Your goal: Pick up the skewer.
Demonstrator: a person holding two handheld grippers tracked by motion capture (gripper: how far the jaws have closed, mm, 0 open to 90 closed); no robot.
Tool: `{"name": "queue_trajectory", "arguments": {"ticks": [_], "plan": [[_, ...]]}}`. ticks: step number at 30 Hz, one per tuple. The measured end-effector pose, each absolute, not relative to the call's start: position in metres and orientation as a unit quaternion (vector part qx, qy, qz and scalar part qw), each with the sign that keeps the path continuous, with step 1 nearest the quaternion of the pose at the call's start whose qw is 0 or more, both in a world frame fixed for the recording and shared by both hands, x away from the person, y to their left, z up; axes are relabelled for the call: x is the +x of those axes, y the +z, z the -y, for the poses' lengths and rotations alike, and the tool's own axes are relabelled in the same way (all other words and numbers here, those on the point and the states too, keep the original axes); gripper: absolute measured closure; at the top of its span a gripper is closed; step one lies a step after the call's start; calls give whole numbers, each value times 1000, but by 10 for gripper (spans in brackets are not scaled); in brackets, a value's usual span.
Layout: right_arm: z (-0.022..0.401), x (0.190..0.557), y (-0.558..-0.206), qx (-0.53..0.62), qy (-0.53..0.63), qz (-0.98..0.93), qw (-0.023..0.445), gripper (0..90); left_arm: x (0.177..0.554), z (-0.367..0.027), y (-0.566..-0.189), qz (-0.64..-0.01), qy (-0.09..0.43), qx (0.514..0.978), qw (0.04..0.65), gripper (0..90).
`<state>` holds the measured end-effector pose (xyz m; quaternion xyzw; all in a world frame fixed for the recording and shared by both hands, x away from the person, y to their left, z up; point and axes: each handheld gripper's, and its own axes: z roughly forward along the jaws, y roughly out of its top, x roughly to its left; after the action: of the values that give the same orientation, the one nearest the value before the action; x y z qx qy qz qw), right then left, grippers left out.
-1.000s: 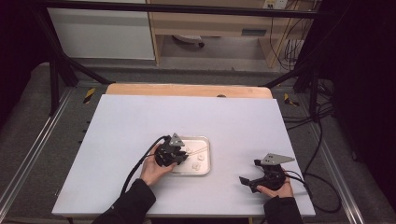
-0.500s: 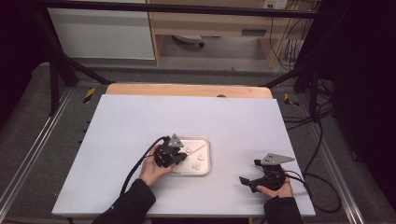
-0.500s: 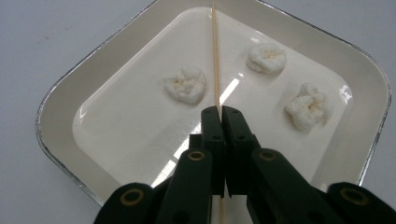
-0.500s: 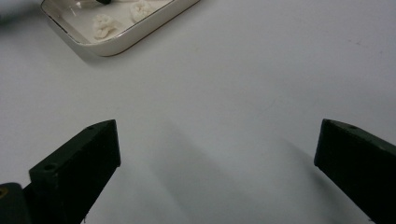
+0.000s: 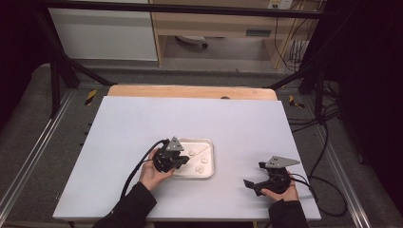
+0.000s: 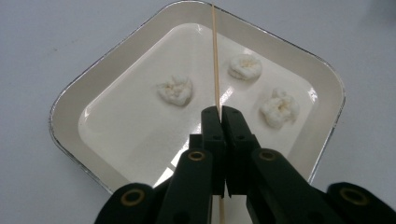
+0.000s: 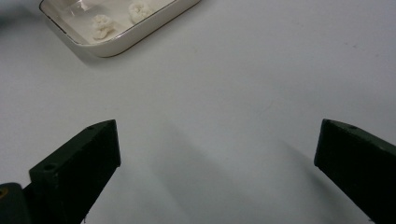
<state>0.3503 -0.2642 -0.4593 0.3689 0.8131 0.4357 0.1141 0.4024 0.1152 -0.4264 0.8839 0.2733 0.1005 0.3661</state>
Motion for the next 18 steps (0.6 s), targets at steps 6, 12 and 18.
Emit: {"name": "queue_trajectory", "arguments": {"ticks": [6,12,18], "plan": [[263,350,-458,365,434,-815,121,8,400,-117,-424,-273,95,883,368,886],[258,349,-454,352,428,-821,138,8,395,-114,-422,-267,89,886,368,886],[249,348,-451,345,416,-828,149,7,391,-112,-418,-262,87,887,371,886]]}}
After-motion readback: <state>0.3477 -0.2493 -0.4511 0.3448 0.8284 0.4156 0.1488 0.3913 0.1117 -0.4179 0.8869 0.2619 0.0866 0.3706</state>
